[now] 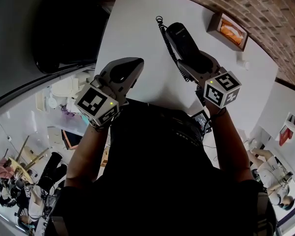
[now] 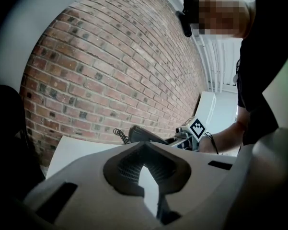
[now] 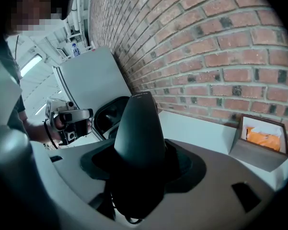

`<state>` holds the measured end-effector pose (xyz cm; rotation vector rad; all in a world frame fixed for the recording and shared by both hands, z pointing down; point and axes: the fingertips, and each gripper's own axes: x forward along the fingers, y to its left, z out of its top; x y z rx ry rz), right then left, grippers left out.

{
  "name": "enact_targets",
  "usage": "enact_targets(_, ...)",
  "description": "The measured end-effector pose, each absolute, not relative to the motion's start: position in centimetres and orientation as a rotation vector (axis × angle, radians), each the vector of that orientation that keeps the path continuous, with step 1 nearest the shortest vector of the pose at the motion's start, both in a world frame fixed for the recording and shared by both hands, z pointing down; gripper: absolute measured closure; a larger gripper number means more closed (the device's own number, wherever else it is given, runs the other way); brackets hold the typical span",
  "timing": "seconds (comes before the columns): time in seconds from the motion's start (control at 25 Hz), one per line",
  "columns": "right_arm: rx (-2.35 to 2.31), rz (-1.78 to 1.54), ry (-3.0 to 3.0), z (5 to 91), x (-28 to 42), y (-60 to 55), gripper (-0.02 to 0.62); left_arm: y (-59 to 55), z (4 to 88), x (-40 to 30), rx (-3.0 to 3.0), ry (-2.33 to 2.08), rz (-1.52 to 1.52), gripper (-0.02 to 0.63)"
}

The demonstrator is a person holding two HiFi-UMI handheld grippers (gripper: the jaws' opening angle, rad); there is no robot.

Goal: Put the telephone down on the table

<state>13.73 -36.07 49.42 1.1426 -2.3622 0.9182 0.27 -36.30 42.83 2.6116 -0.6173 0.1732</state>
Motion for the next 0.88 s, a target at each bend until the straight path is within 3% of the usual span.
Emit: enact_targets(0.88, 1.081, 1.007, -2.194, 60.5, 11.2, -37.6, 0.321, -38.1, 47.4, -2.0, 2.544, -0.582, 0.211, 0.598)
